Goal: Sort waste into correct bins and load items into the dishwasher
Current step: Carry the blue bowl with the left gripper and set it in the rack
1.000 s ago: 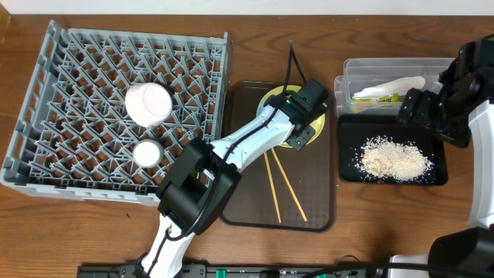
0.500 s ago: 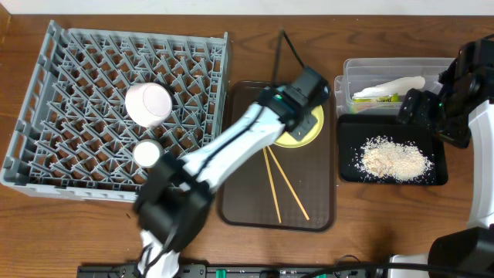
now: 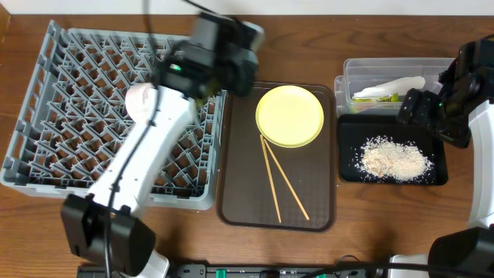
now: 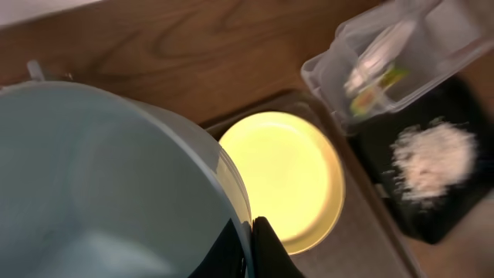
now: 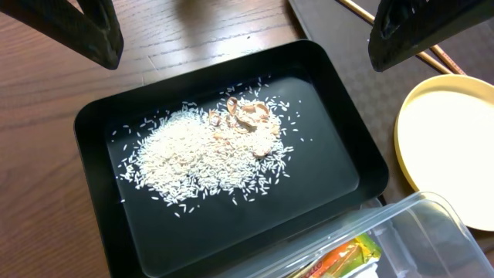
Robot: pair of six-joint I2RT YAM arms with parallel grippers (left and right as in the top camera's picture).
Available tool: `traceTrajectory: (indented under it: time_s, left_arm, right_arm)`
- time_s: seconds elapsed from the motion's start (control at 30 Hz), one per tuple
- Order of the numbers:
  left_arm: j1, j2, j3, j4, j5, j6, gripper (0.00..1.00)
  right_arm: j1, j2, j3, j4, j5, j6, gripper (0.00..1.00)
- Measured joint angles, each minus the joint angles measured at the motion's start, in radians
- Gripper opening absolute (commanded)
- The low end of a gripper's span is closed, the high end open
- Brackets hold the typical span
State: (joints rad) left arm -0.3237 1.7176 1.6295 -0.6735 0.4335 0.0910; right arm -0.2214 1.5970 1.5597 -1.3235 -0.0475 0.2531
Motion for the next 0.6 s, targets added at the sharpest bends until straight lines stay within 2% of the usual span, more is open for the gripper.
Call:
traceTrajectory:
  time_s: [0.33,0.5,0.6]
  left_arm:
    - [0.325,0.031,0.000,0.011,0.502,-0.029,0.08]
    - [0.418,0.110,0.000,0.045,0.718,-0.087,0.08]
    - [0.454,0.162,0.000,0.066,0.794,-0.139,0.08]
  right_arm:
    - [0.000,0.000,0.000,0.000,0.000,0.000,0.99]
    - [0.000,0.000,0.000,0.000,0.000,0.000,0.99]
    - [0.000,0.000,0.000,0.000,0.000,0.000,0.99]
